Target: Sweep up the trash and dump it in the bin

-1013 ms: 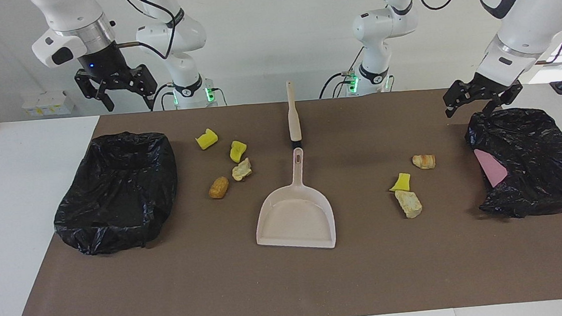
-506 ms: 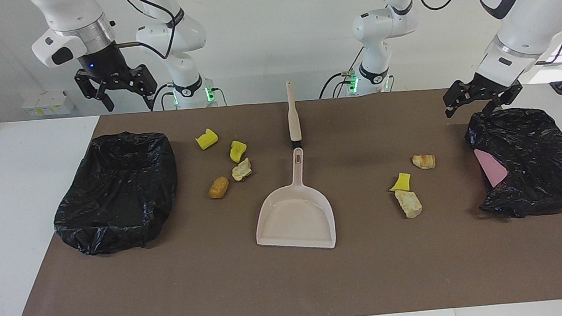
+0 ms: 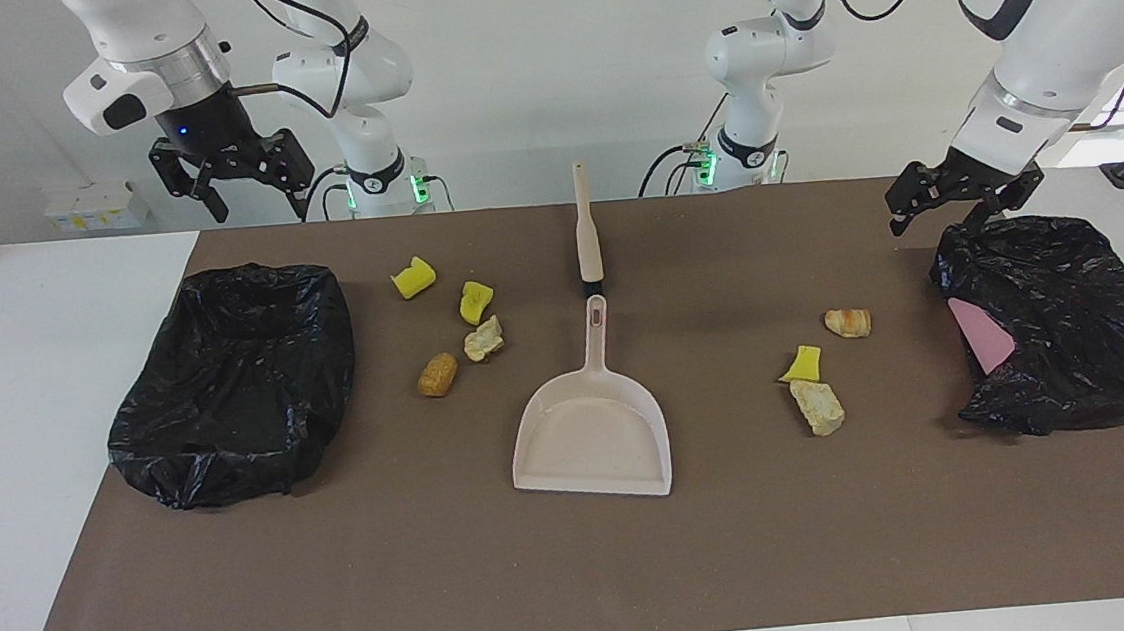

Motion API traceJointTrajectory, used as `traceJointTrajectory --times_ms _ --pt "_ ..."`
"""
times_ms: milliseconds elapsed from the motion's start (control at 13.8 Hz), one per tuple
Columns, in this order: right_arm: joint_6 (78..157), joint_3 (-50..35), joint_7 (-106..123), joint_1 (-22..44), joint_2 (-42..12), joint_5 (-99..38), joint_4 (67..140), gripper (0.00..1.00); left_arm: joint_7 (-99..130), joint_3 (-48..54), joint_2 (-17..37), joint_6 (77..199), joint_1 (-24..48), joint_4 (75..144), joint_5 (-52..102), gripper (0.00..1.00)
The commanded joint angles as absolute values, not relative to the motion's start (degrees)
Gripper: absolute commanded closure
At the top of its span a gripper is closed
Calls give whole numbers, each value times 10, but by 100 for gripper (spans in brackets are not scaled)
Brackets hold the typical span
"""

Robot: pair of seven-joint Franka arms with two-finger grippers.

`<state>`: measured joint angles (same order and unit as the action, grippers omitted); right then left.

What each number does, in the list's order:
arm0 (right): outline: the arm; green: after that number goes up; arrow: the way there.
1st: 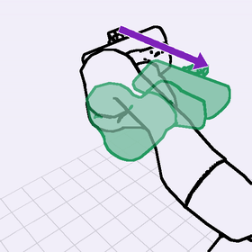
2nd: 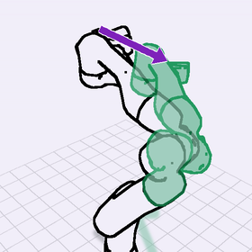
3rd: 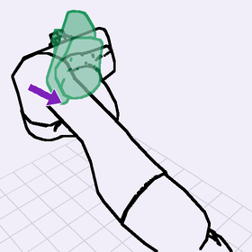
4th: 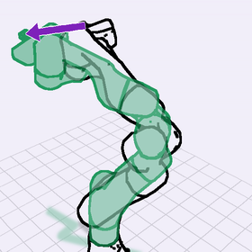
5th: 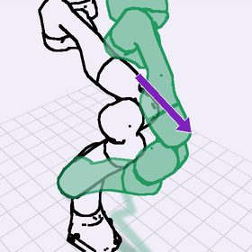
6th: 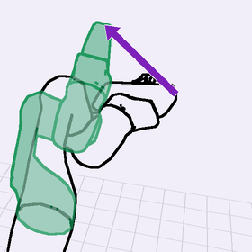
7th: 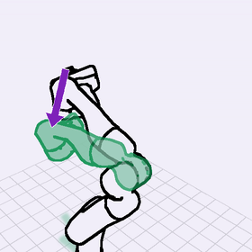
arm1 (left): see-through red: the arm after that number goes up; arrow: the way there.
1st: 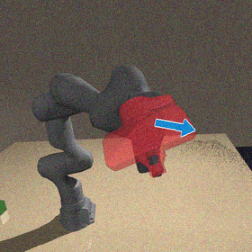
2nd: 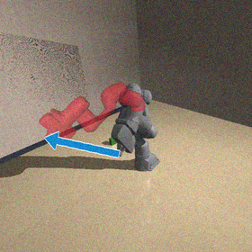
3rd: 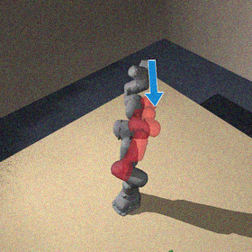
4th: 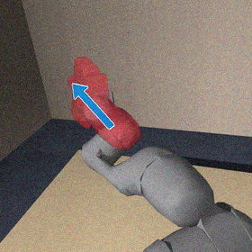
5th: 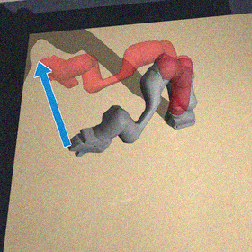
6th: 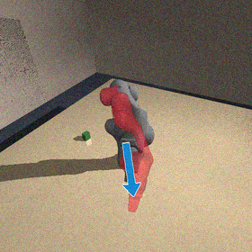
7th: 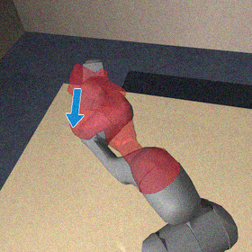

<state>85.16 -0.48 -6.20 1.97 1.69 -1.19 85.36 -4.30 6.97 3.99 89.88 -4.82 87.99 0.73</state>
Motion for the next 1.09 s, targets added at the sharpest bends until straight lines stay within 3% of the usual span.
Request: traceJointTrajectory --times_ms 0,723,1013 --pt "848 -8 -47 11 27 -24 862 0 -48 69 37 896 -47 883 -2 0" --pt "848 -8 -47 11 27 -24 862 0 -52 69 29 903 -46 899 -1 0" --pt "852 -8 -50 11 25 -24 861 0 -51 74 5 952 -35 954 4 0"
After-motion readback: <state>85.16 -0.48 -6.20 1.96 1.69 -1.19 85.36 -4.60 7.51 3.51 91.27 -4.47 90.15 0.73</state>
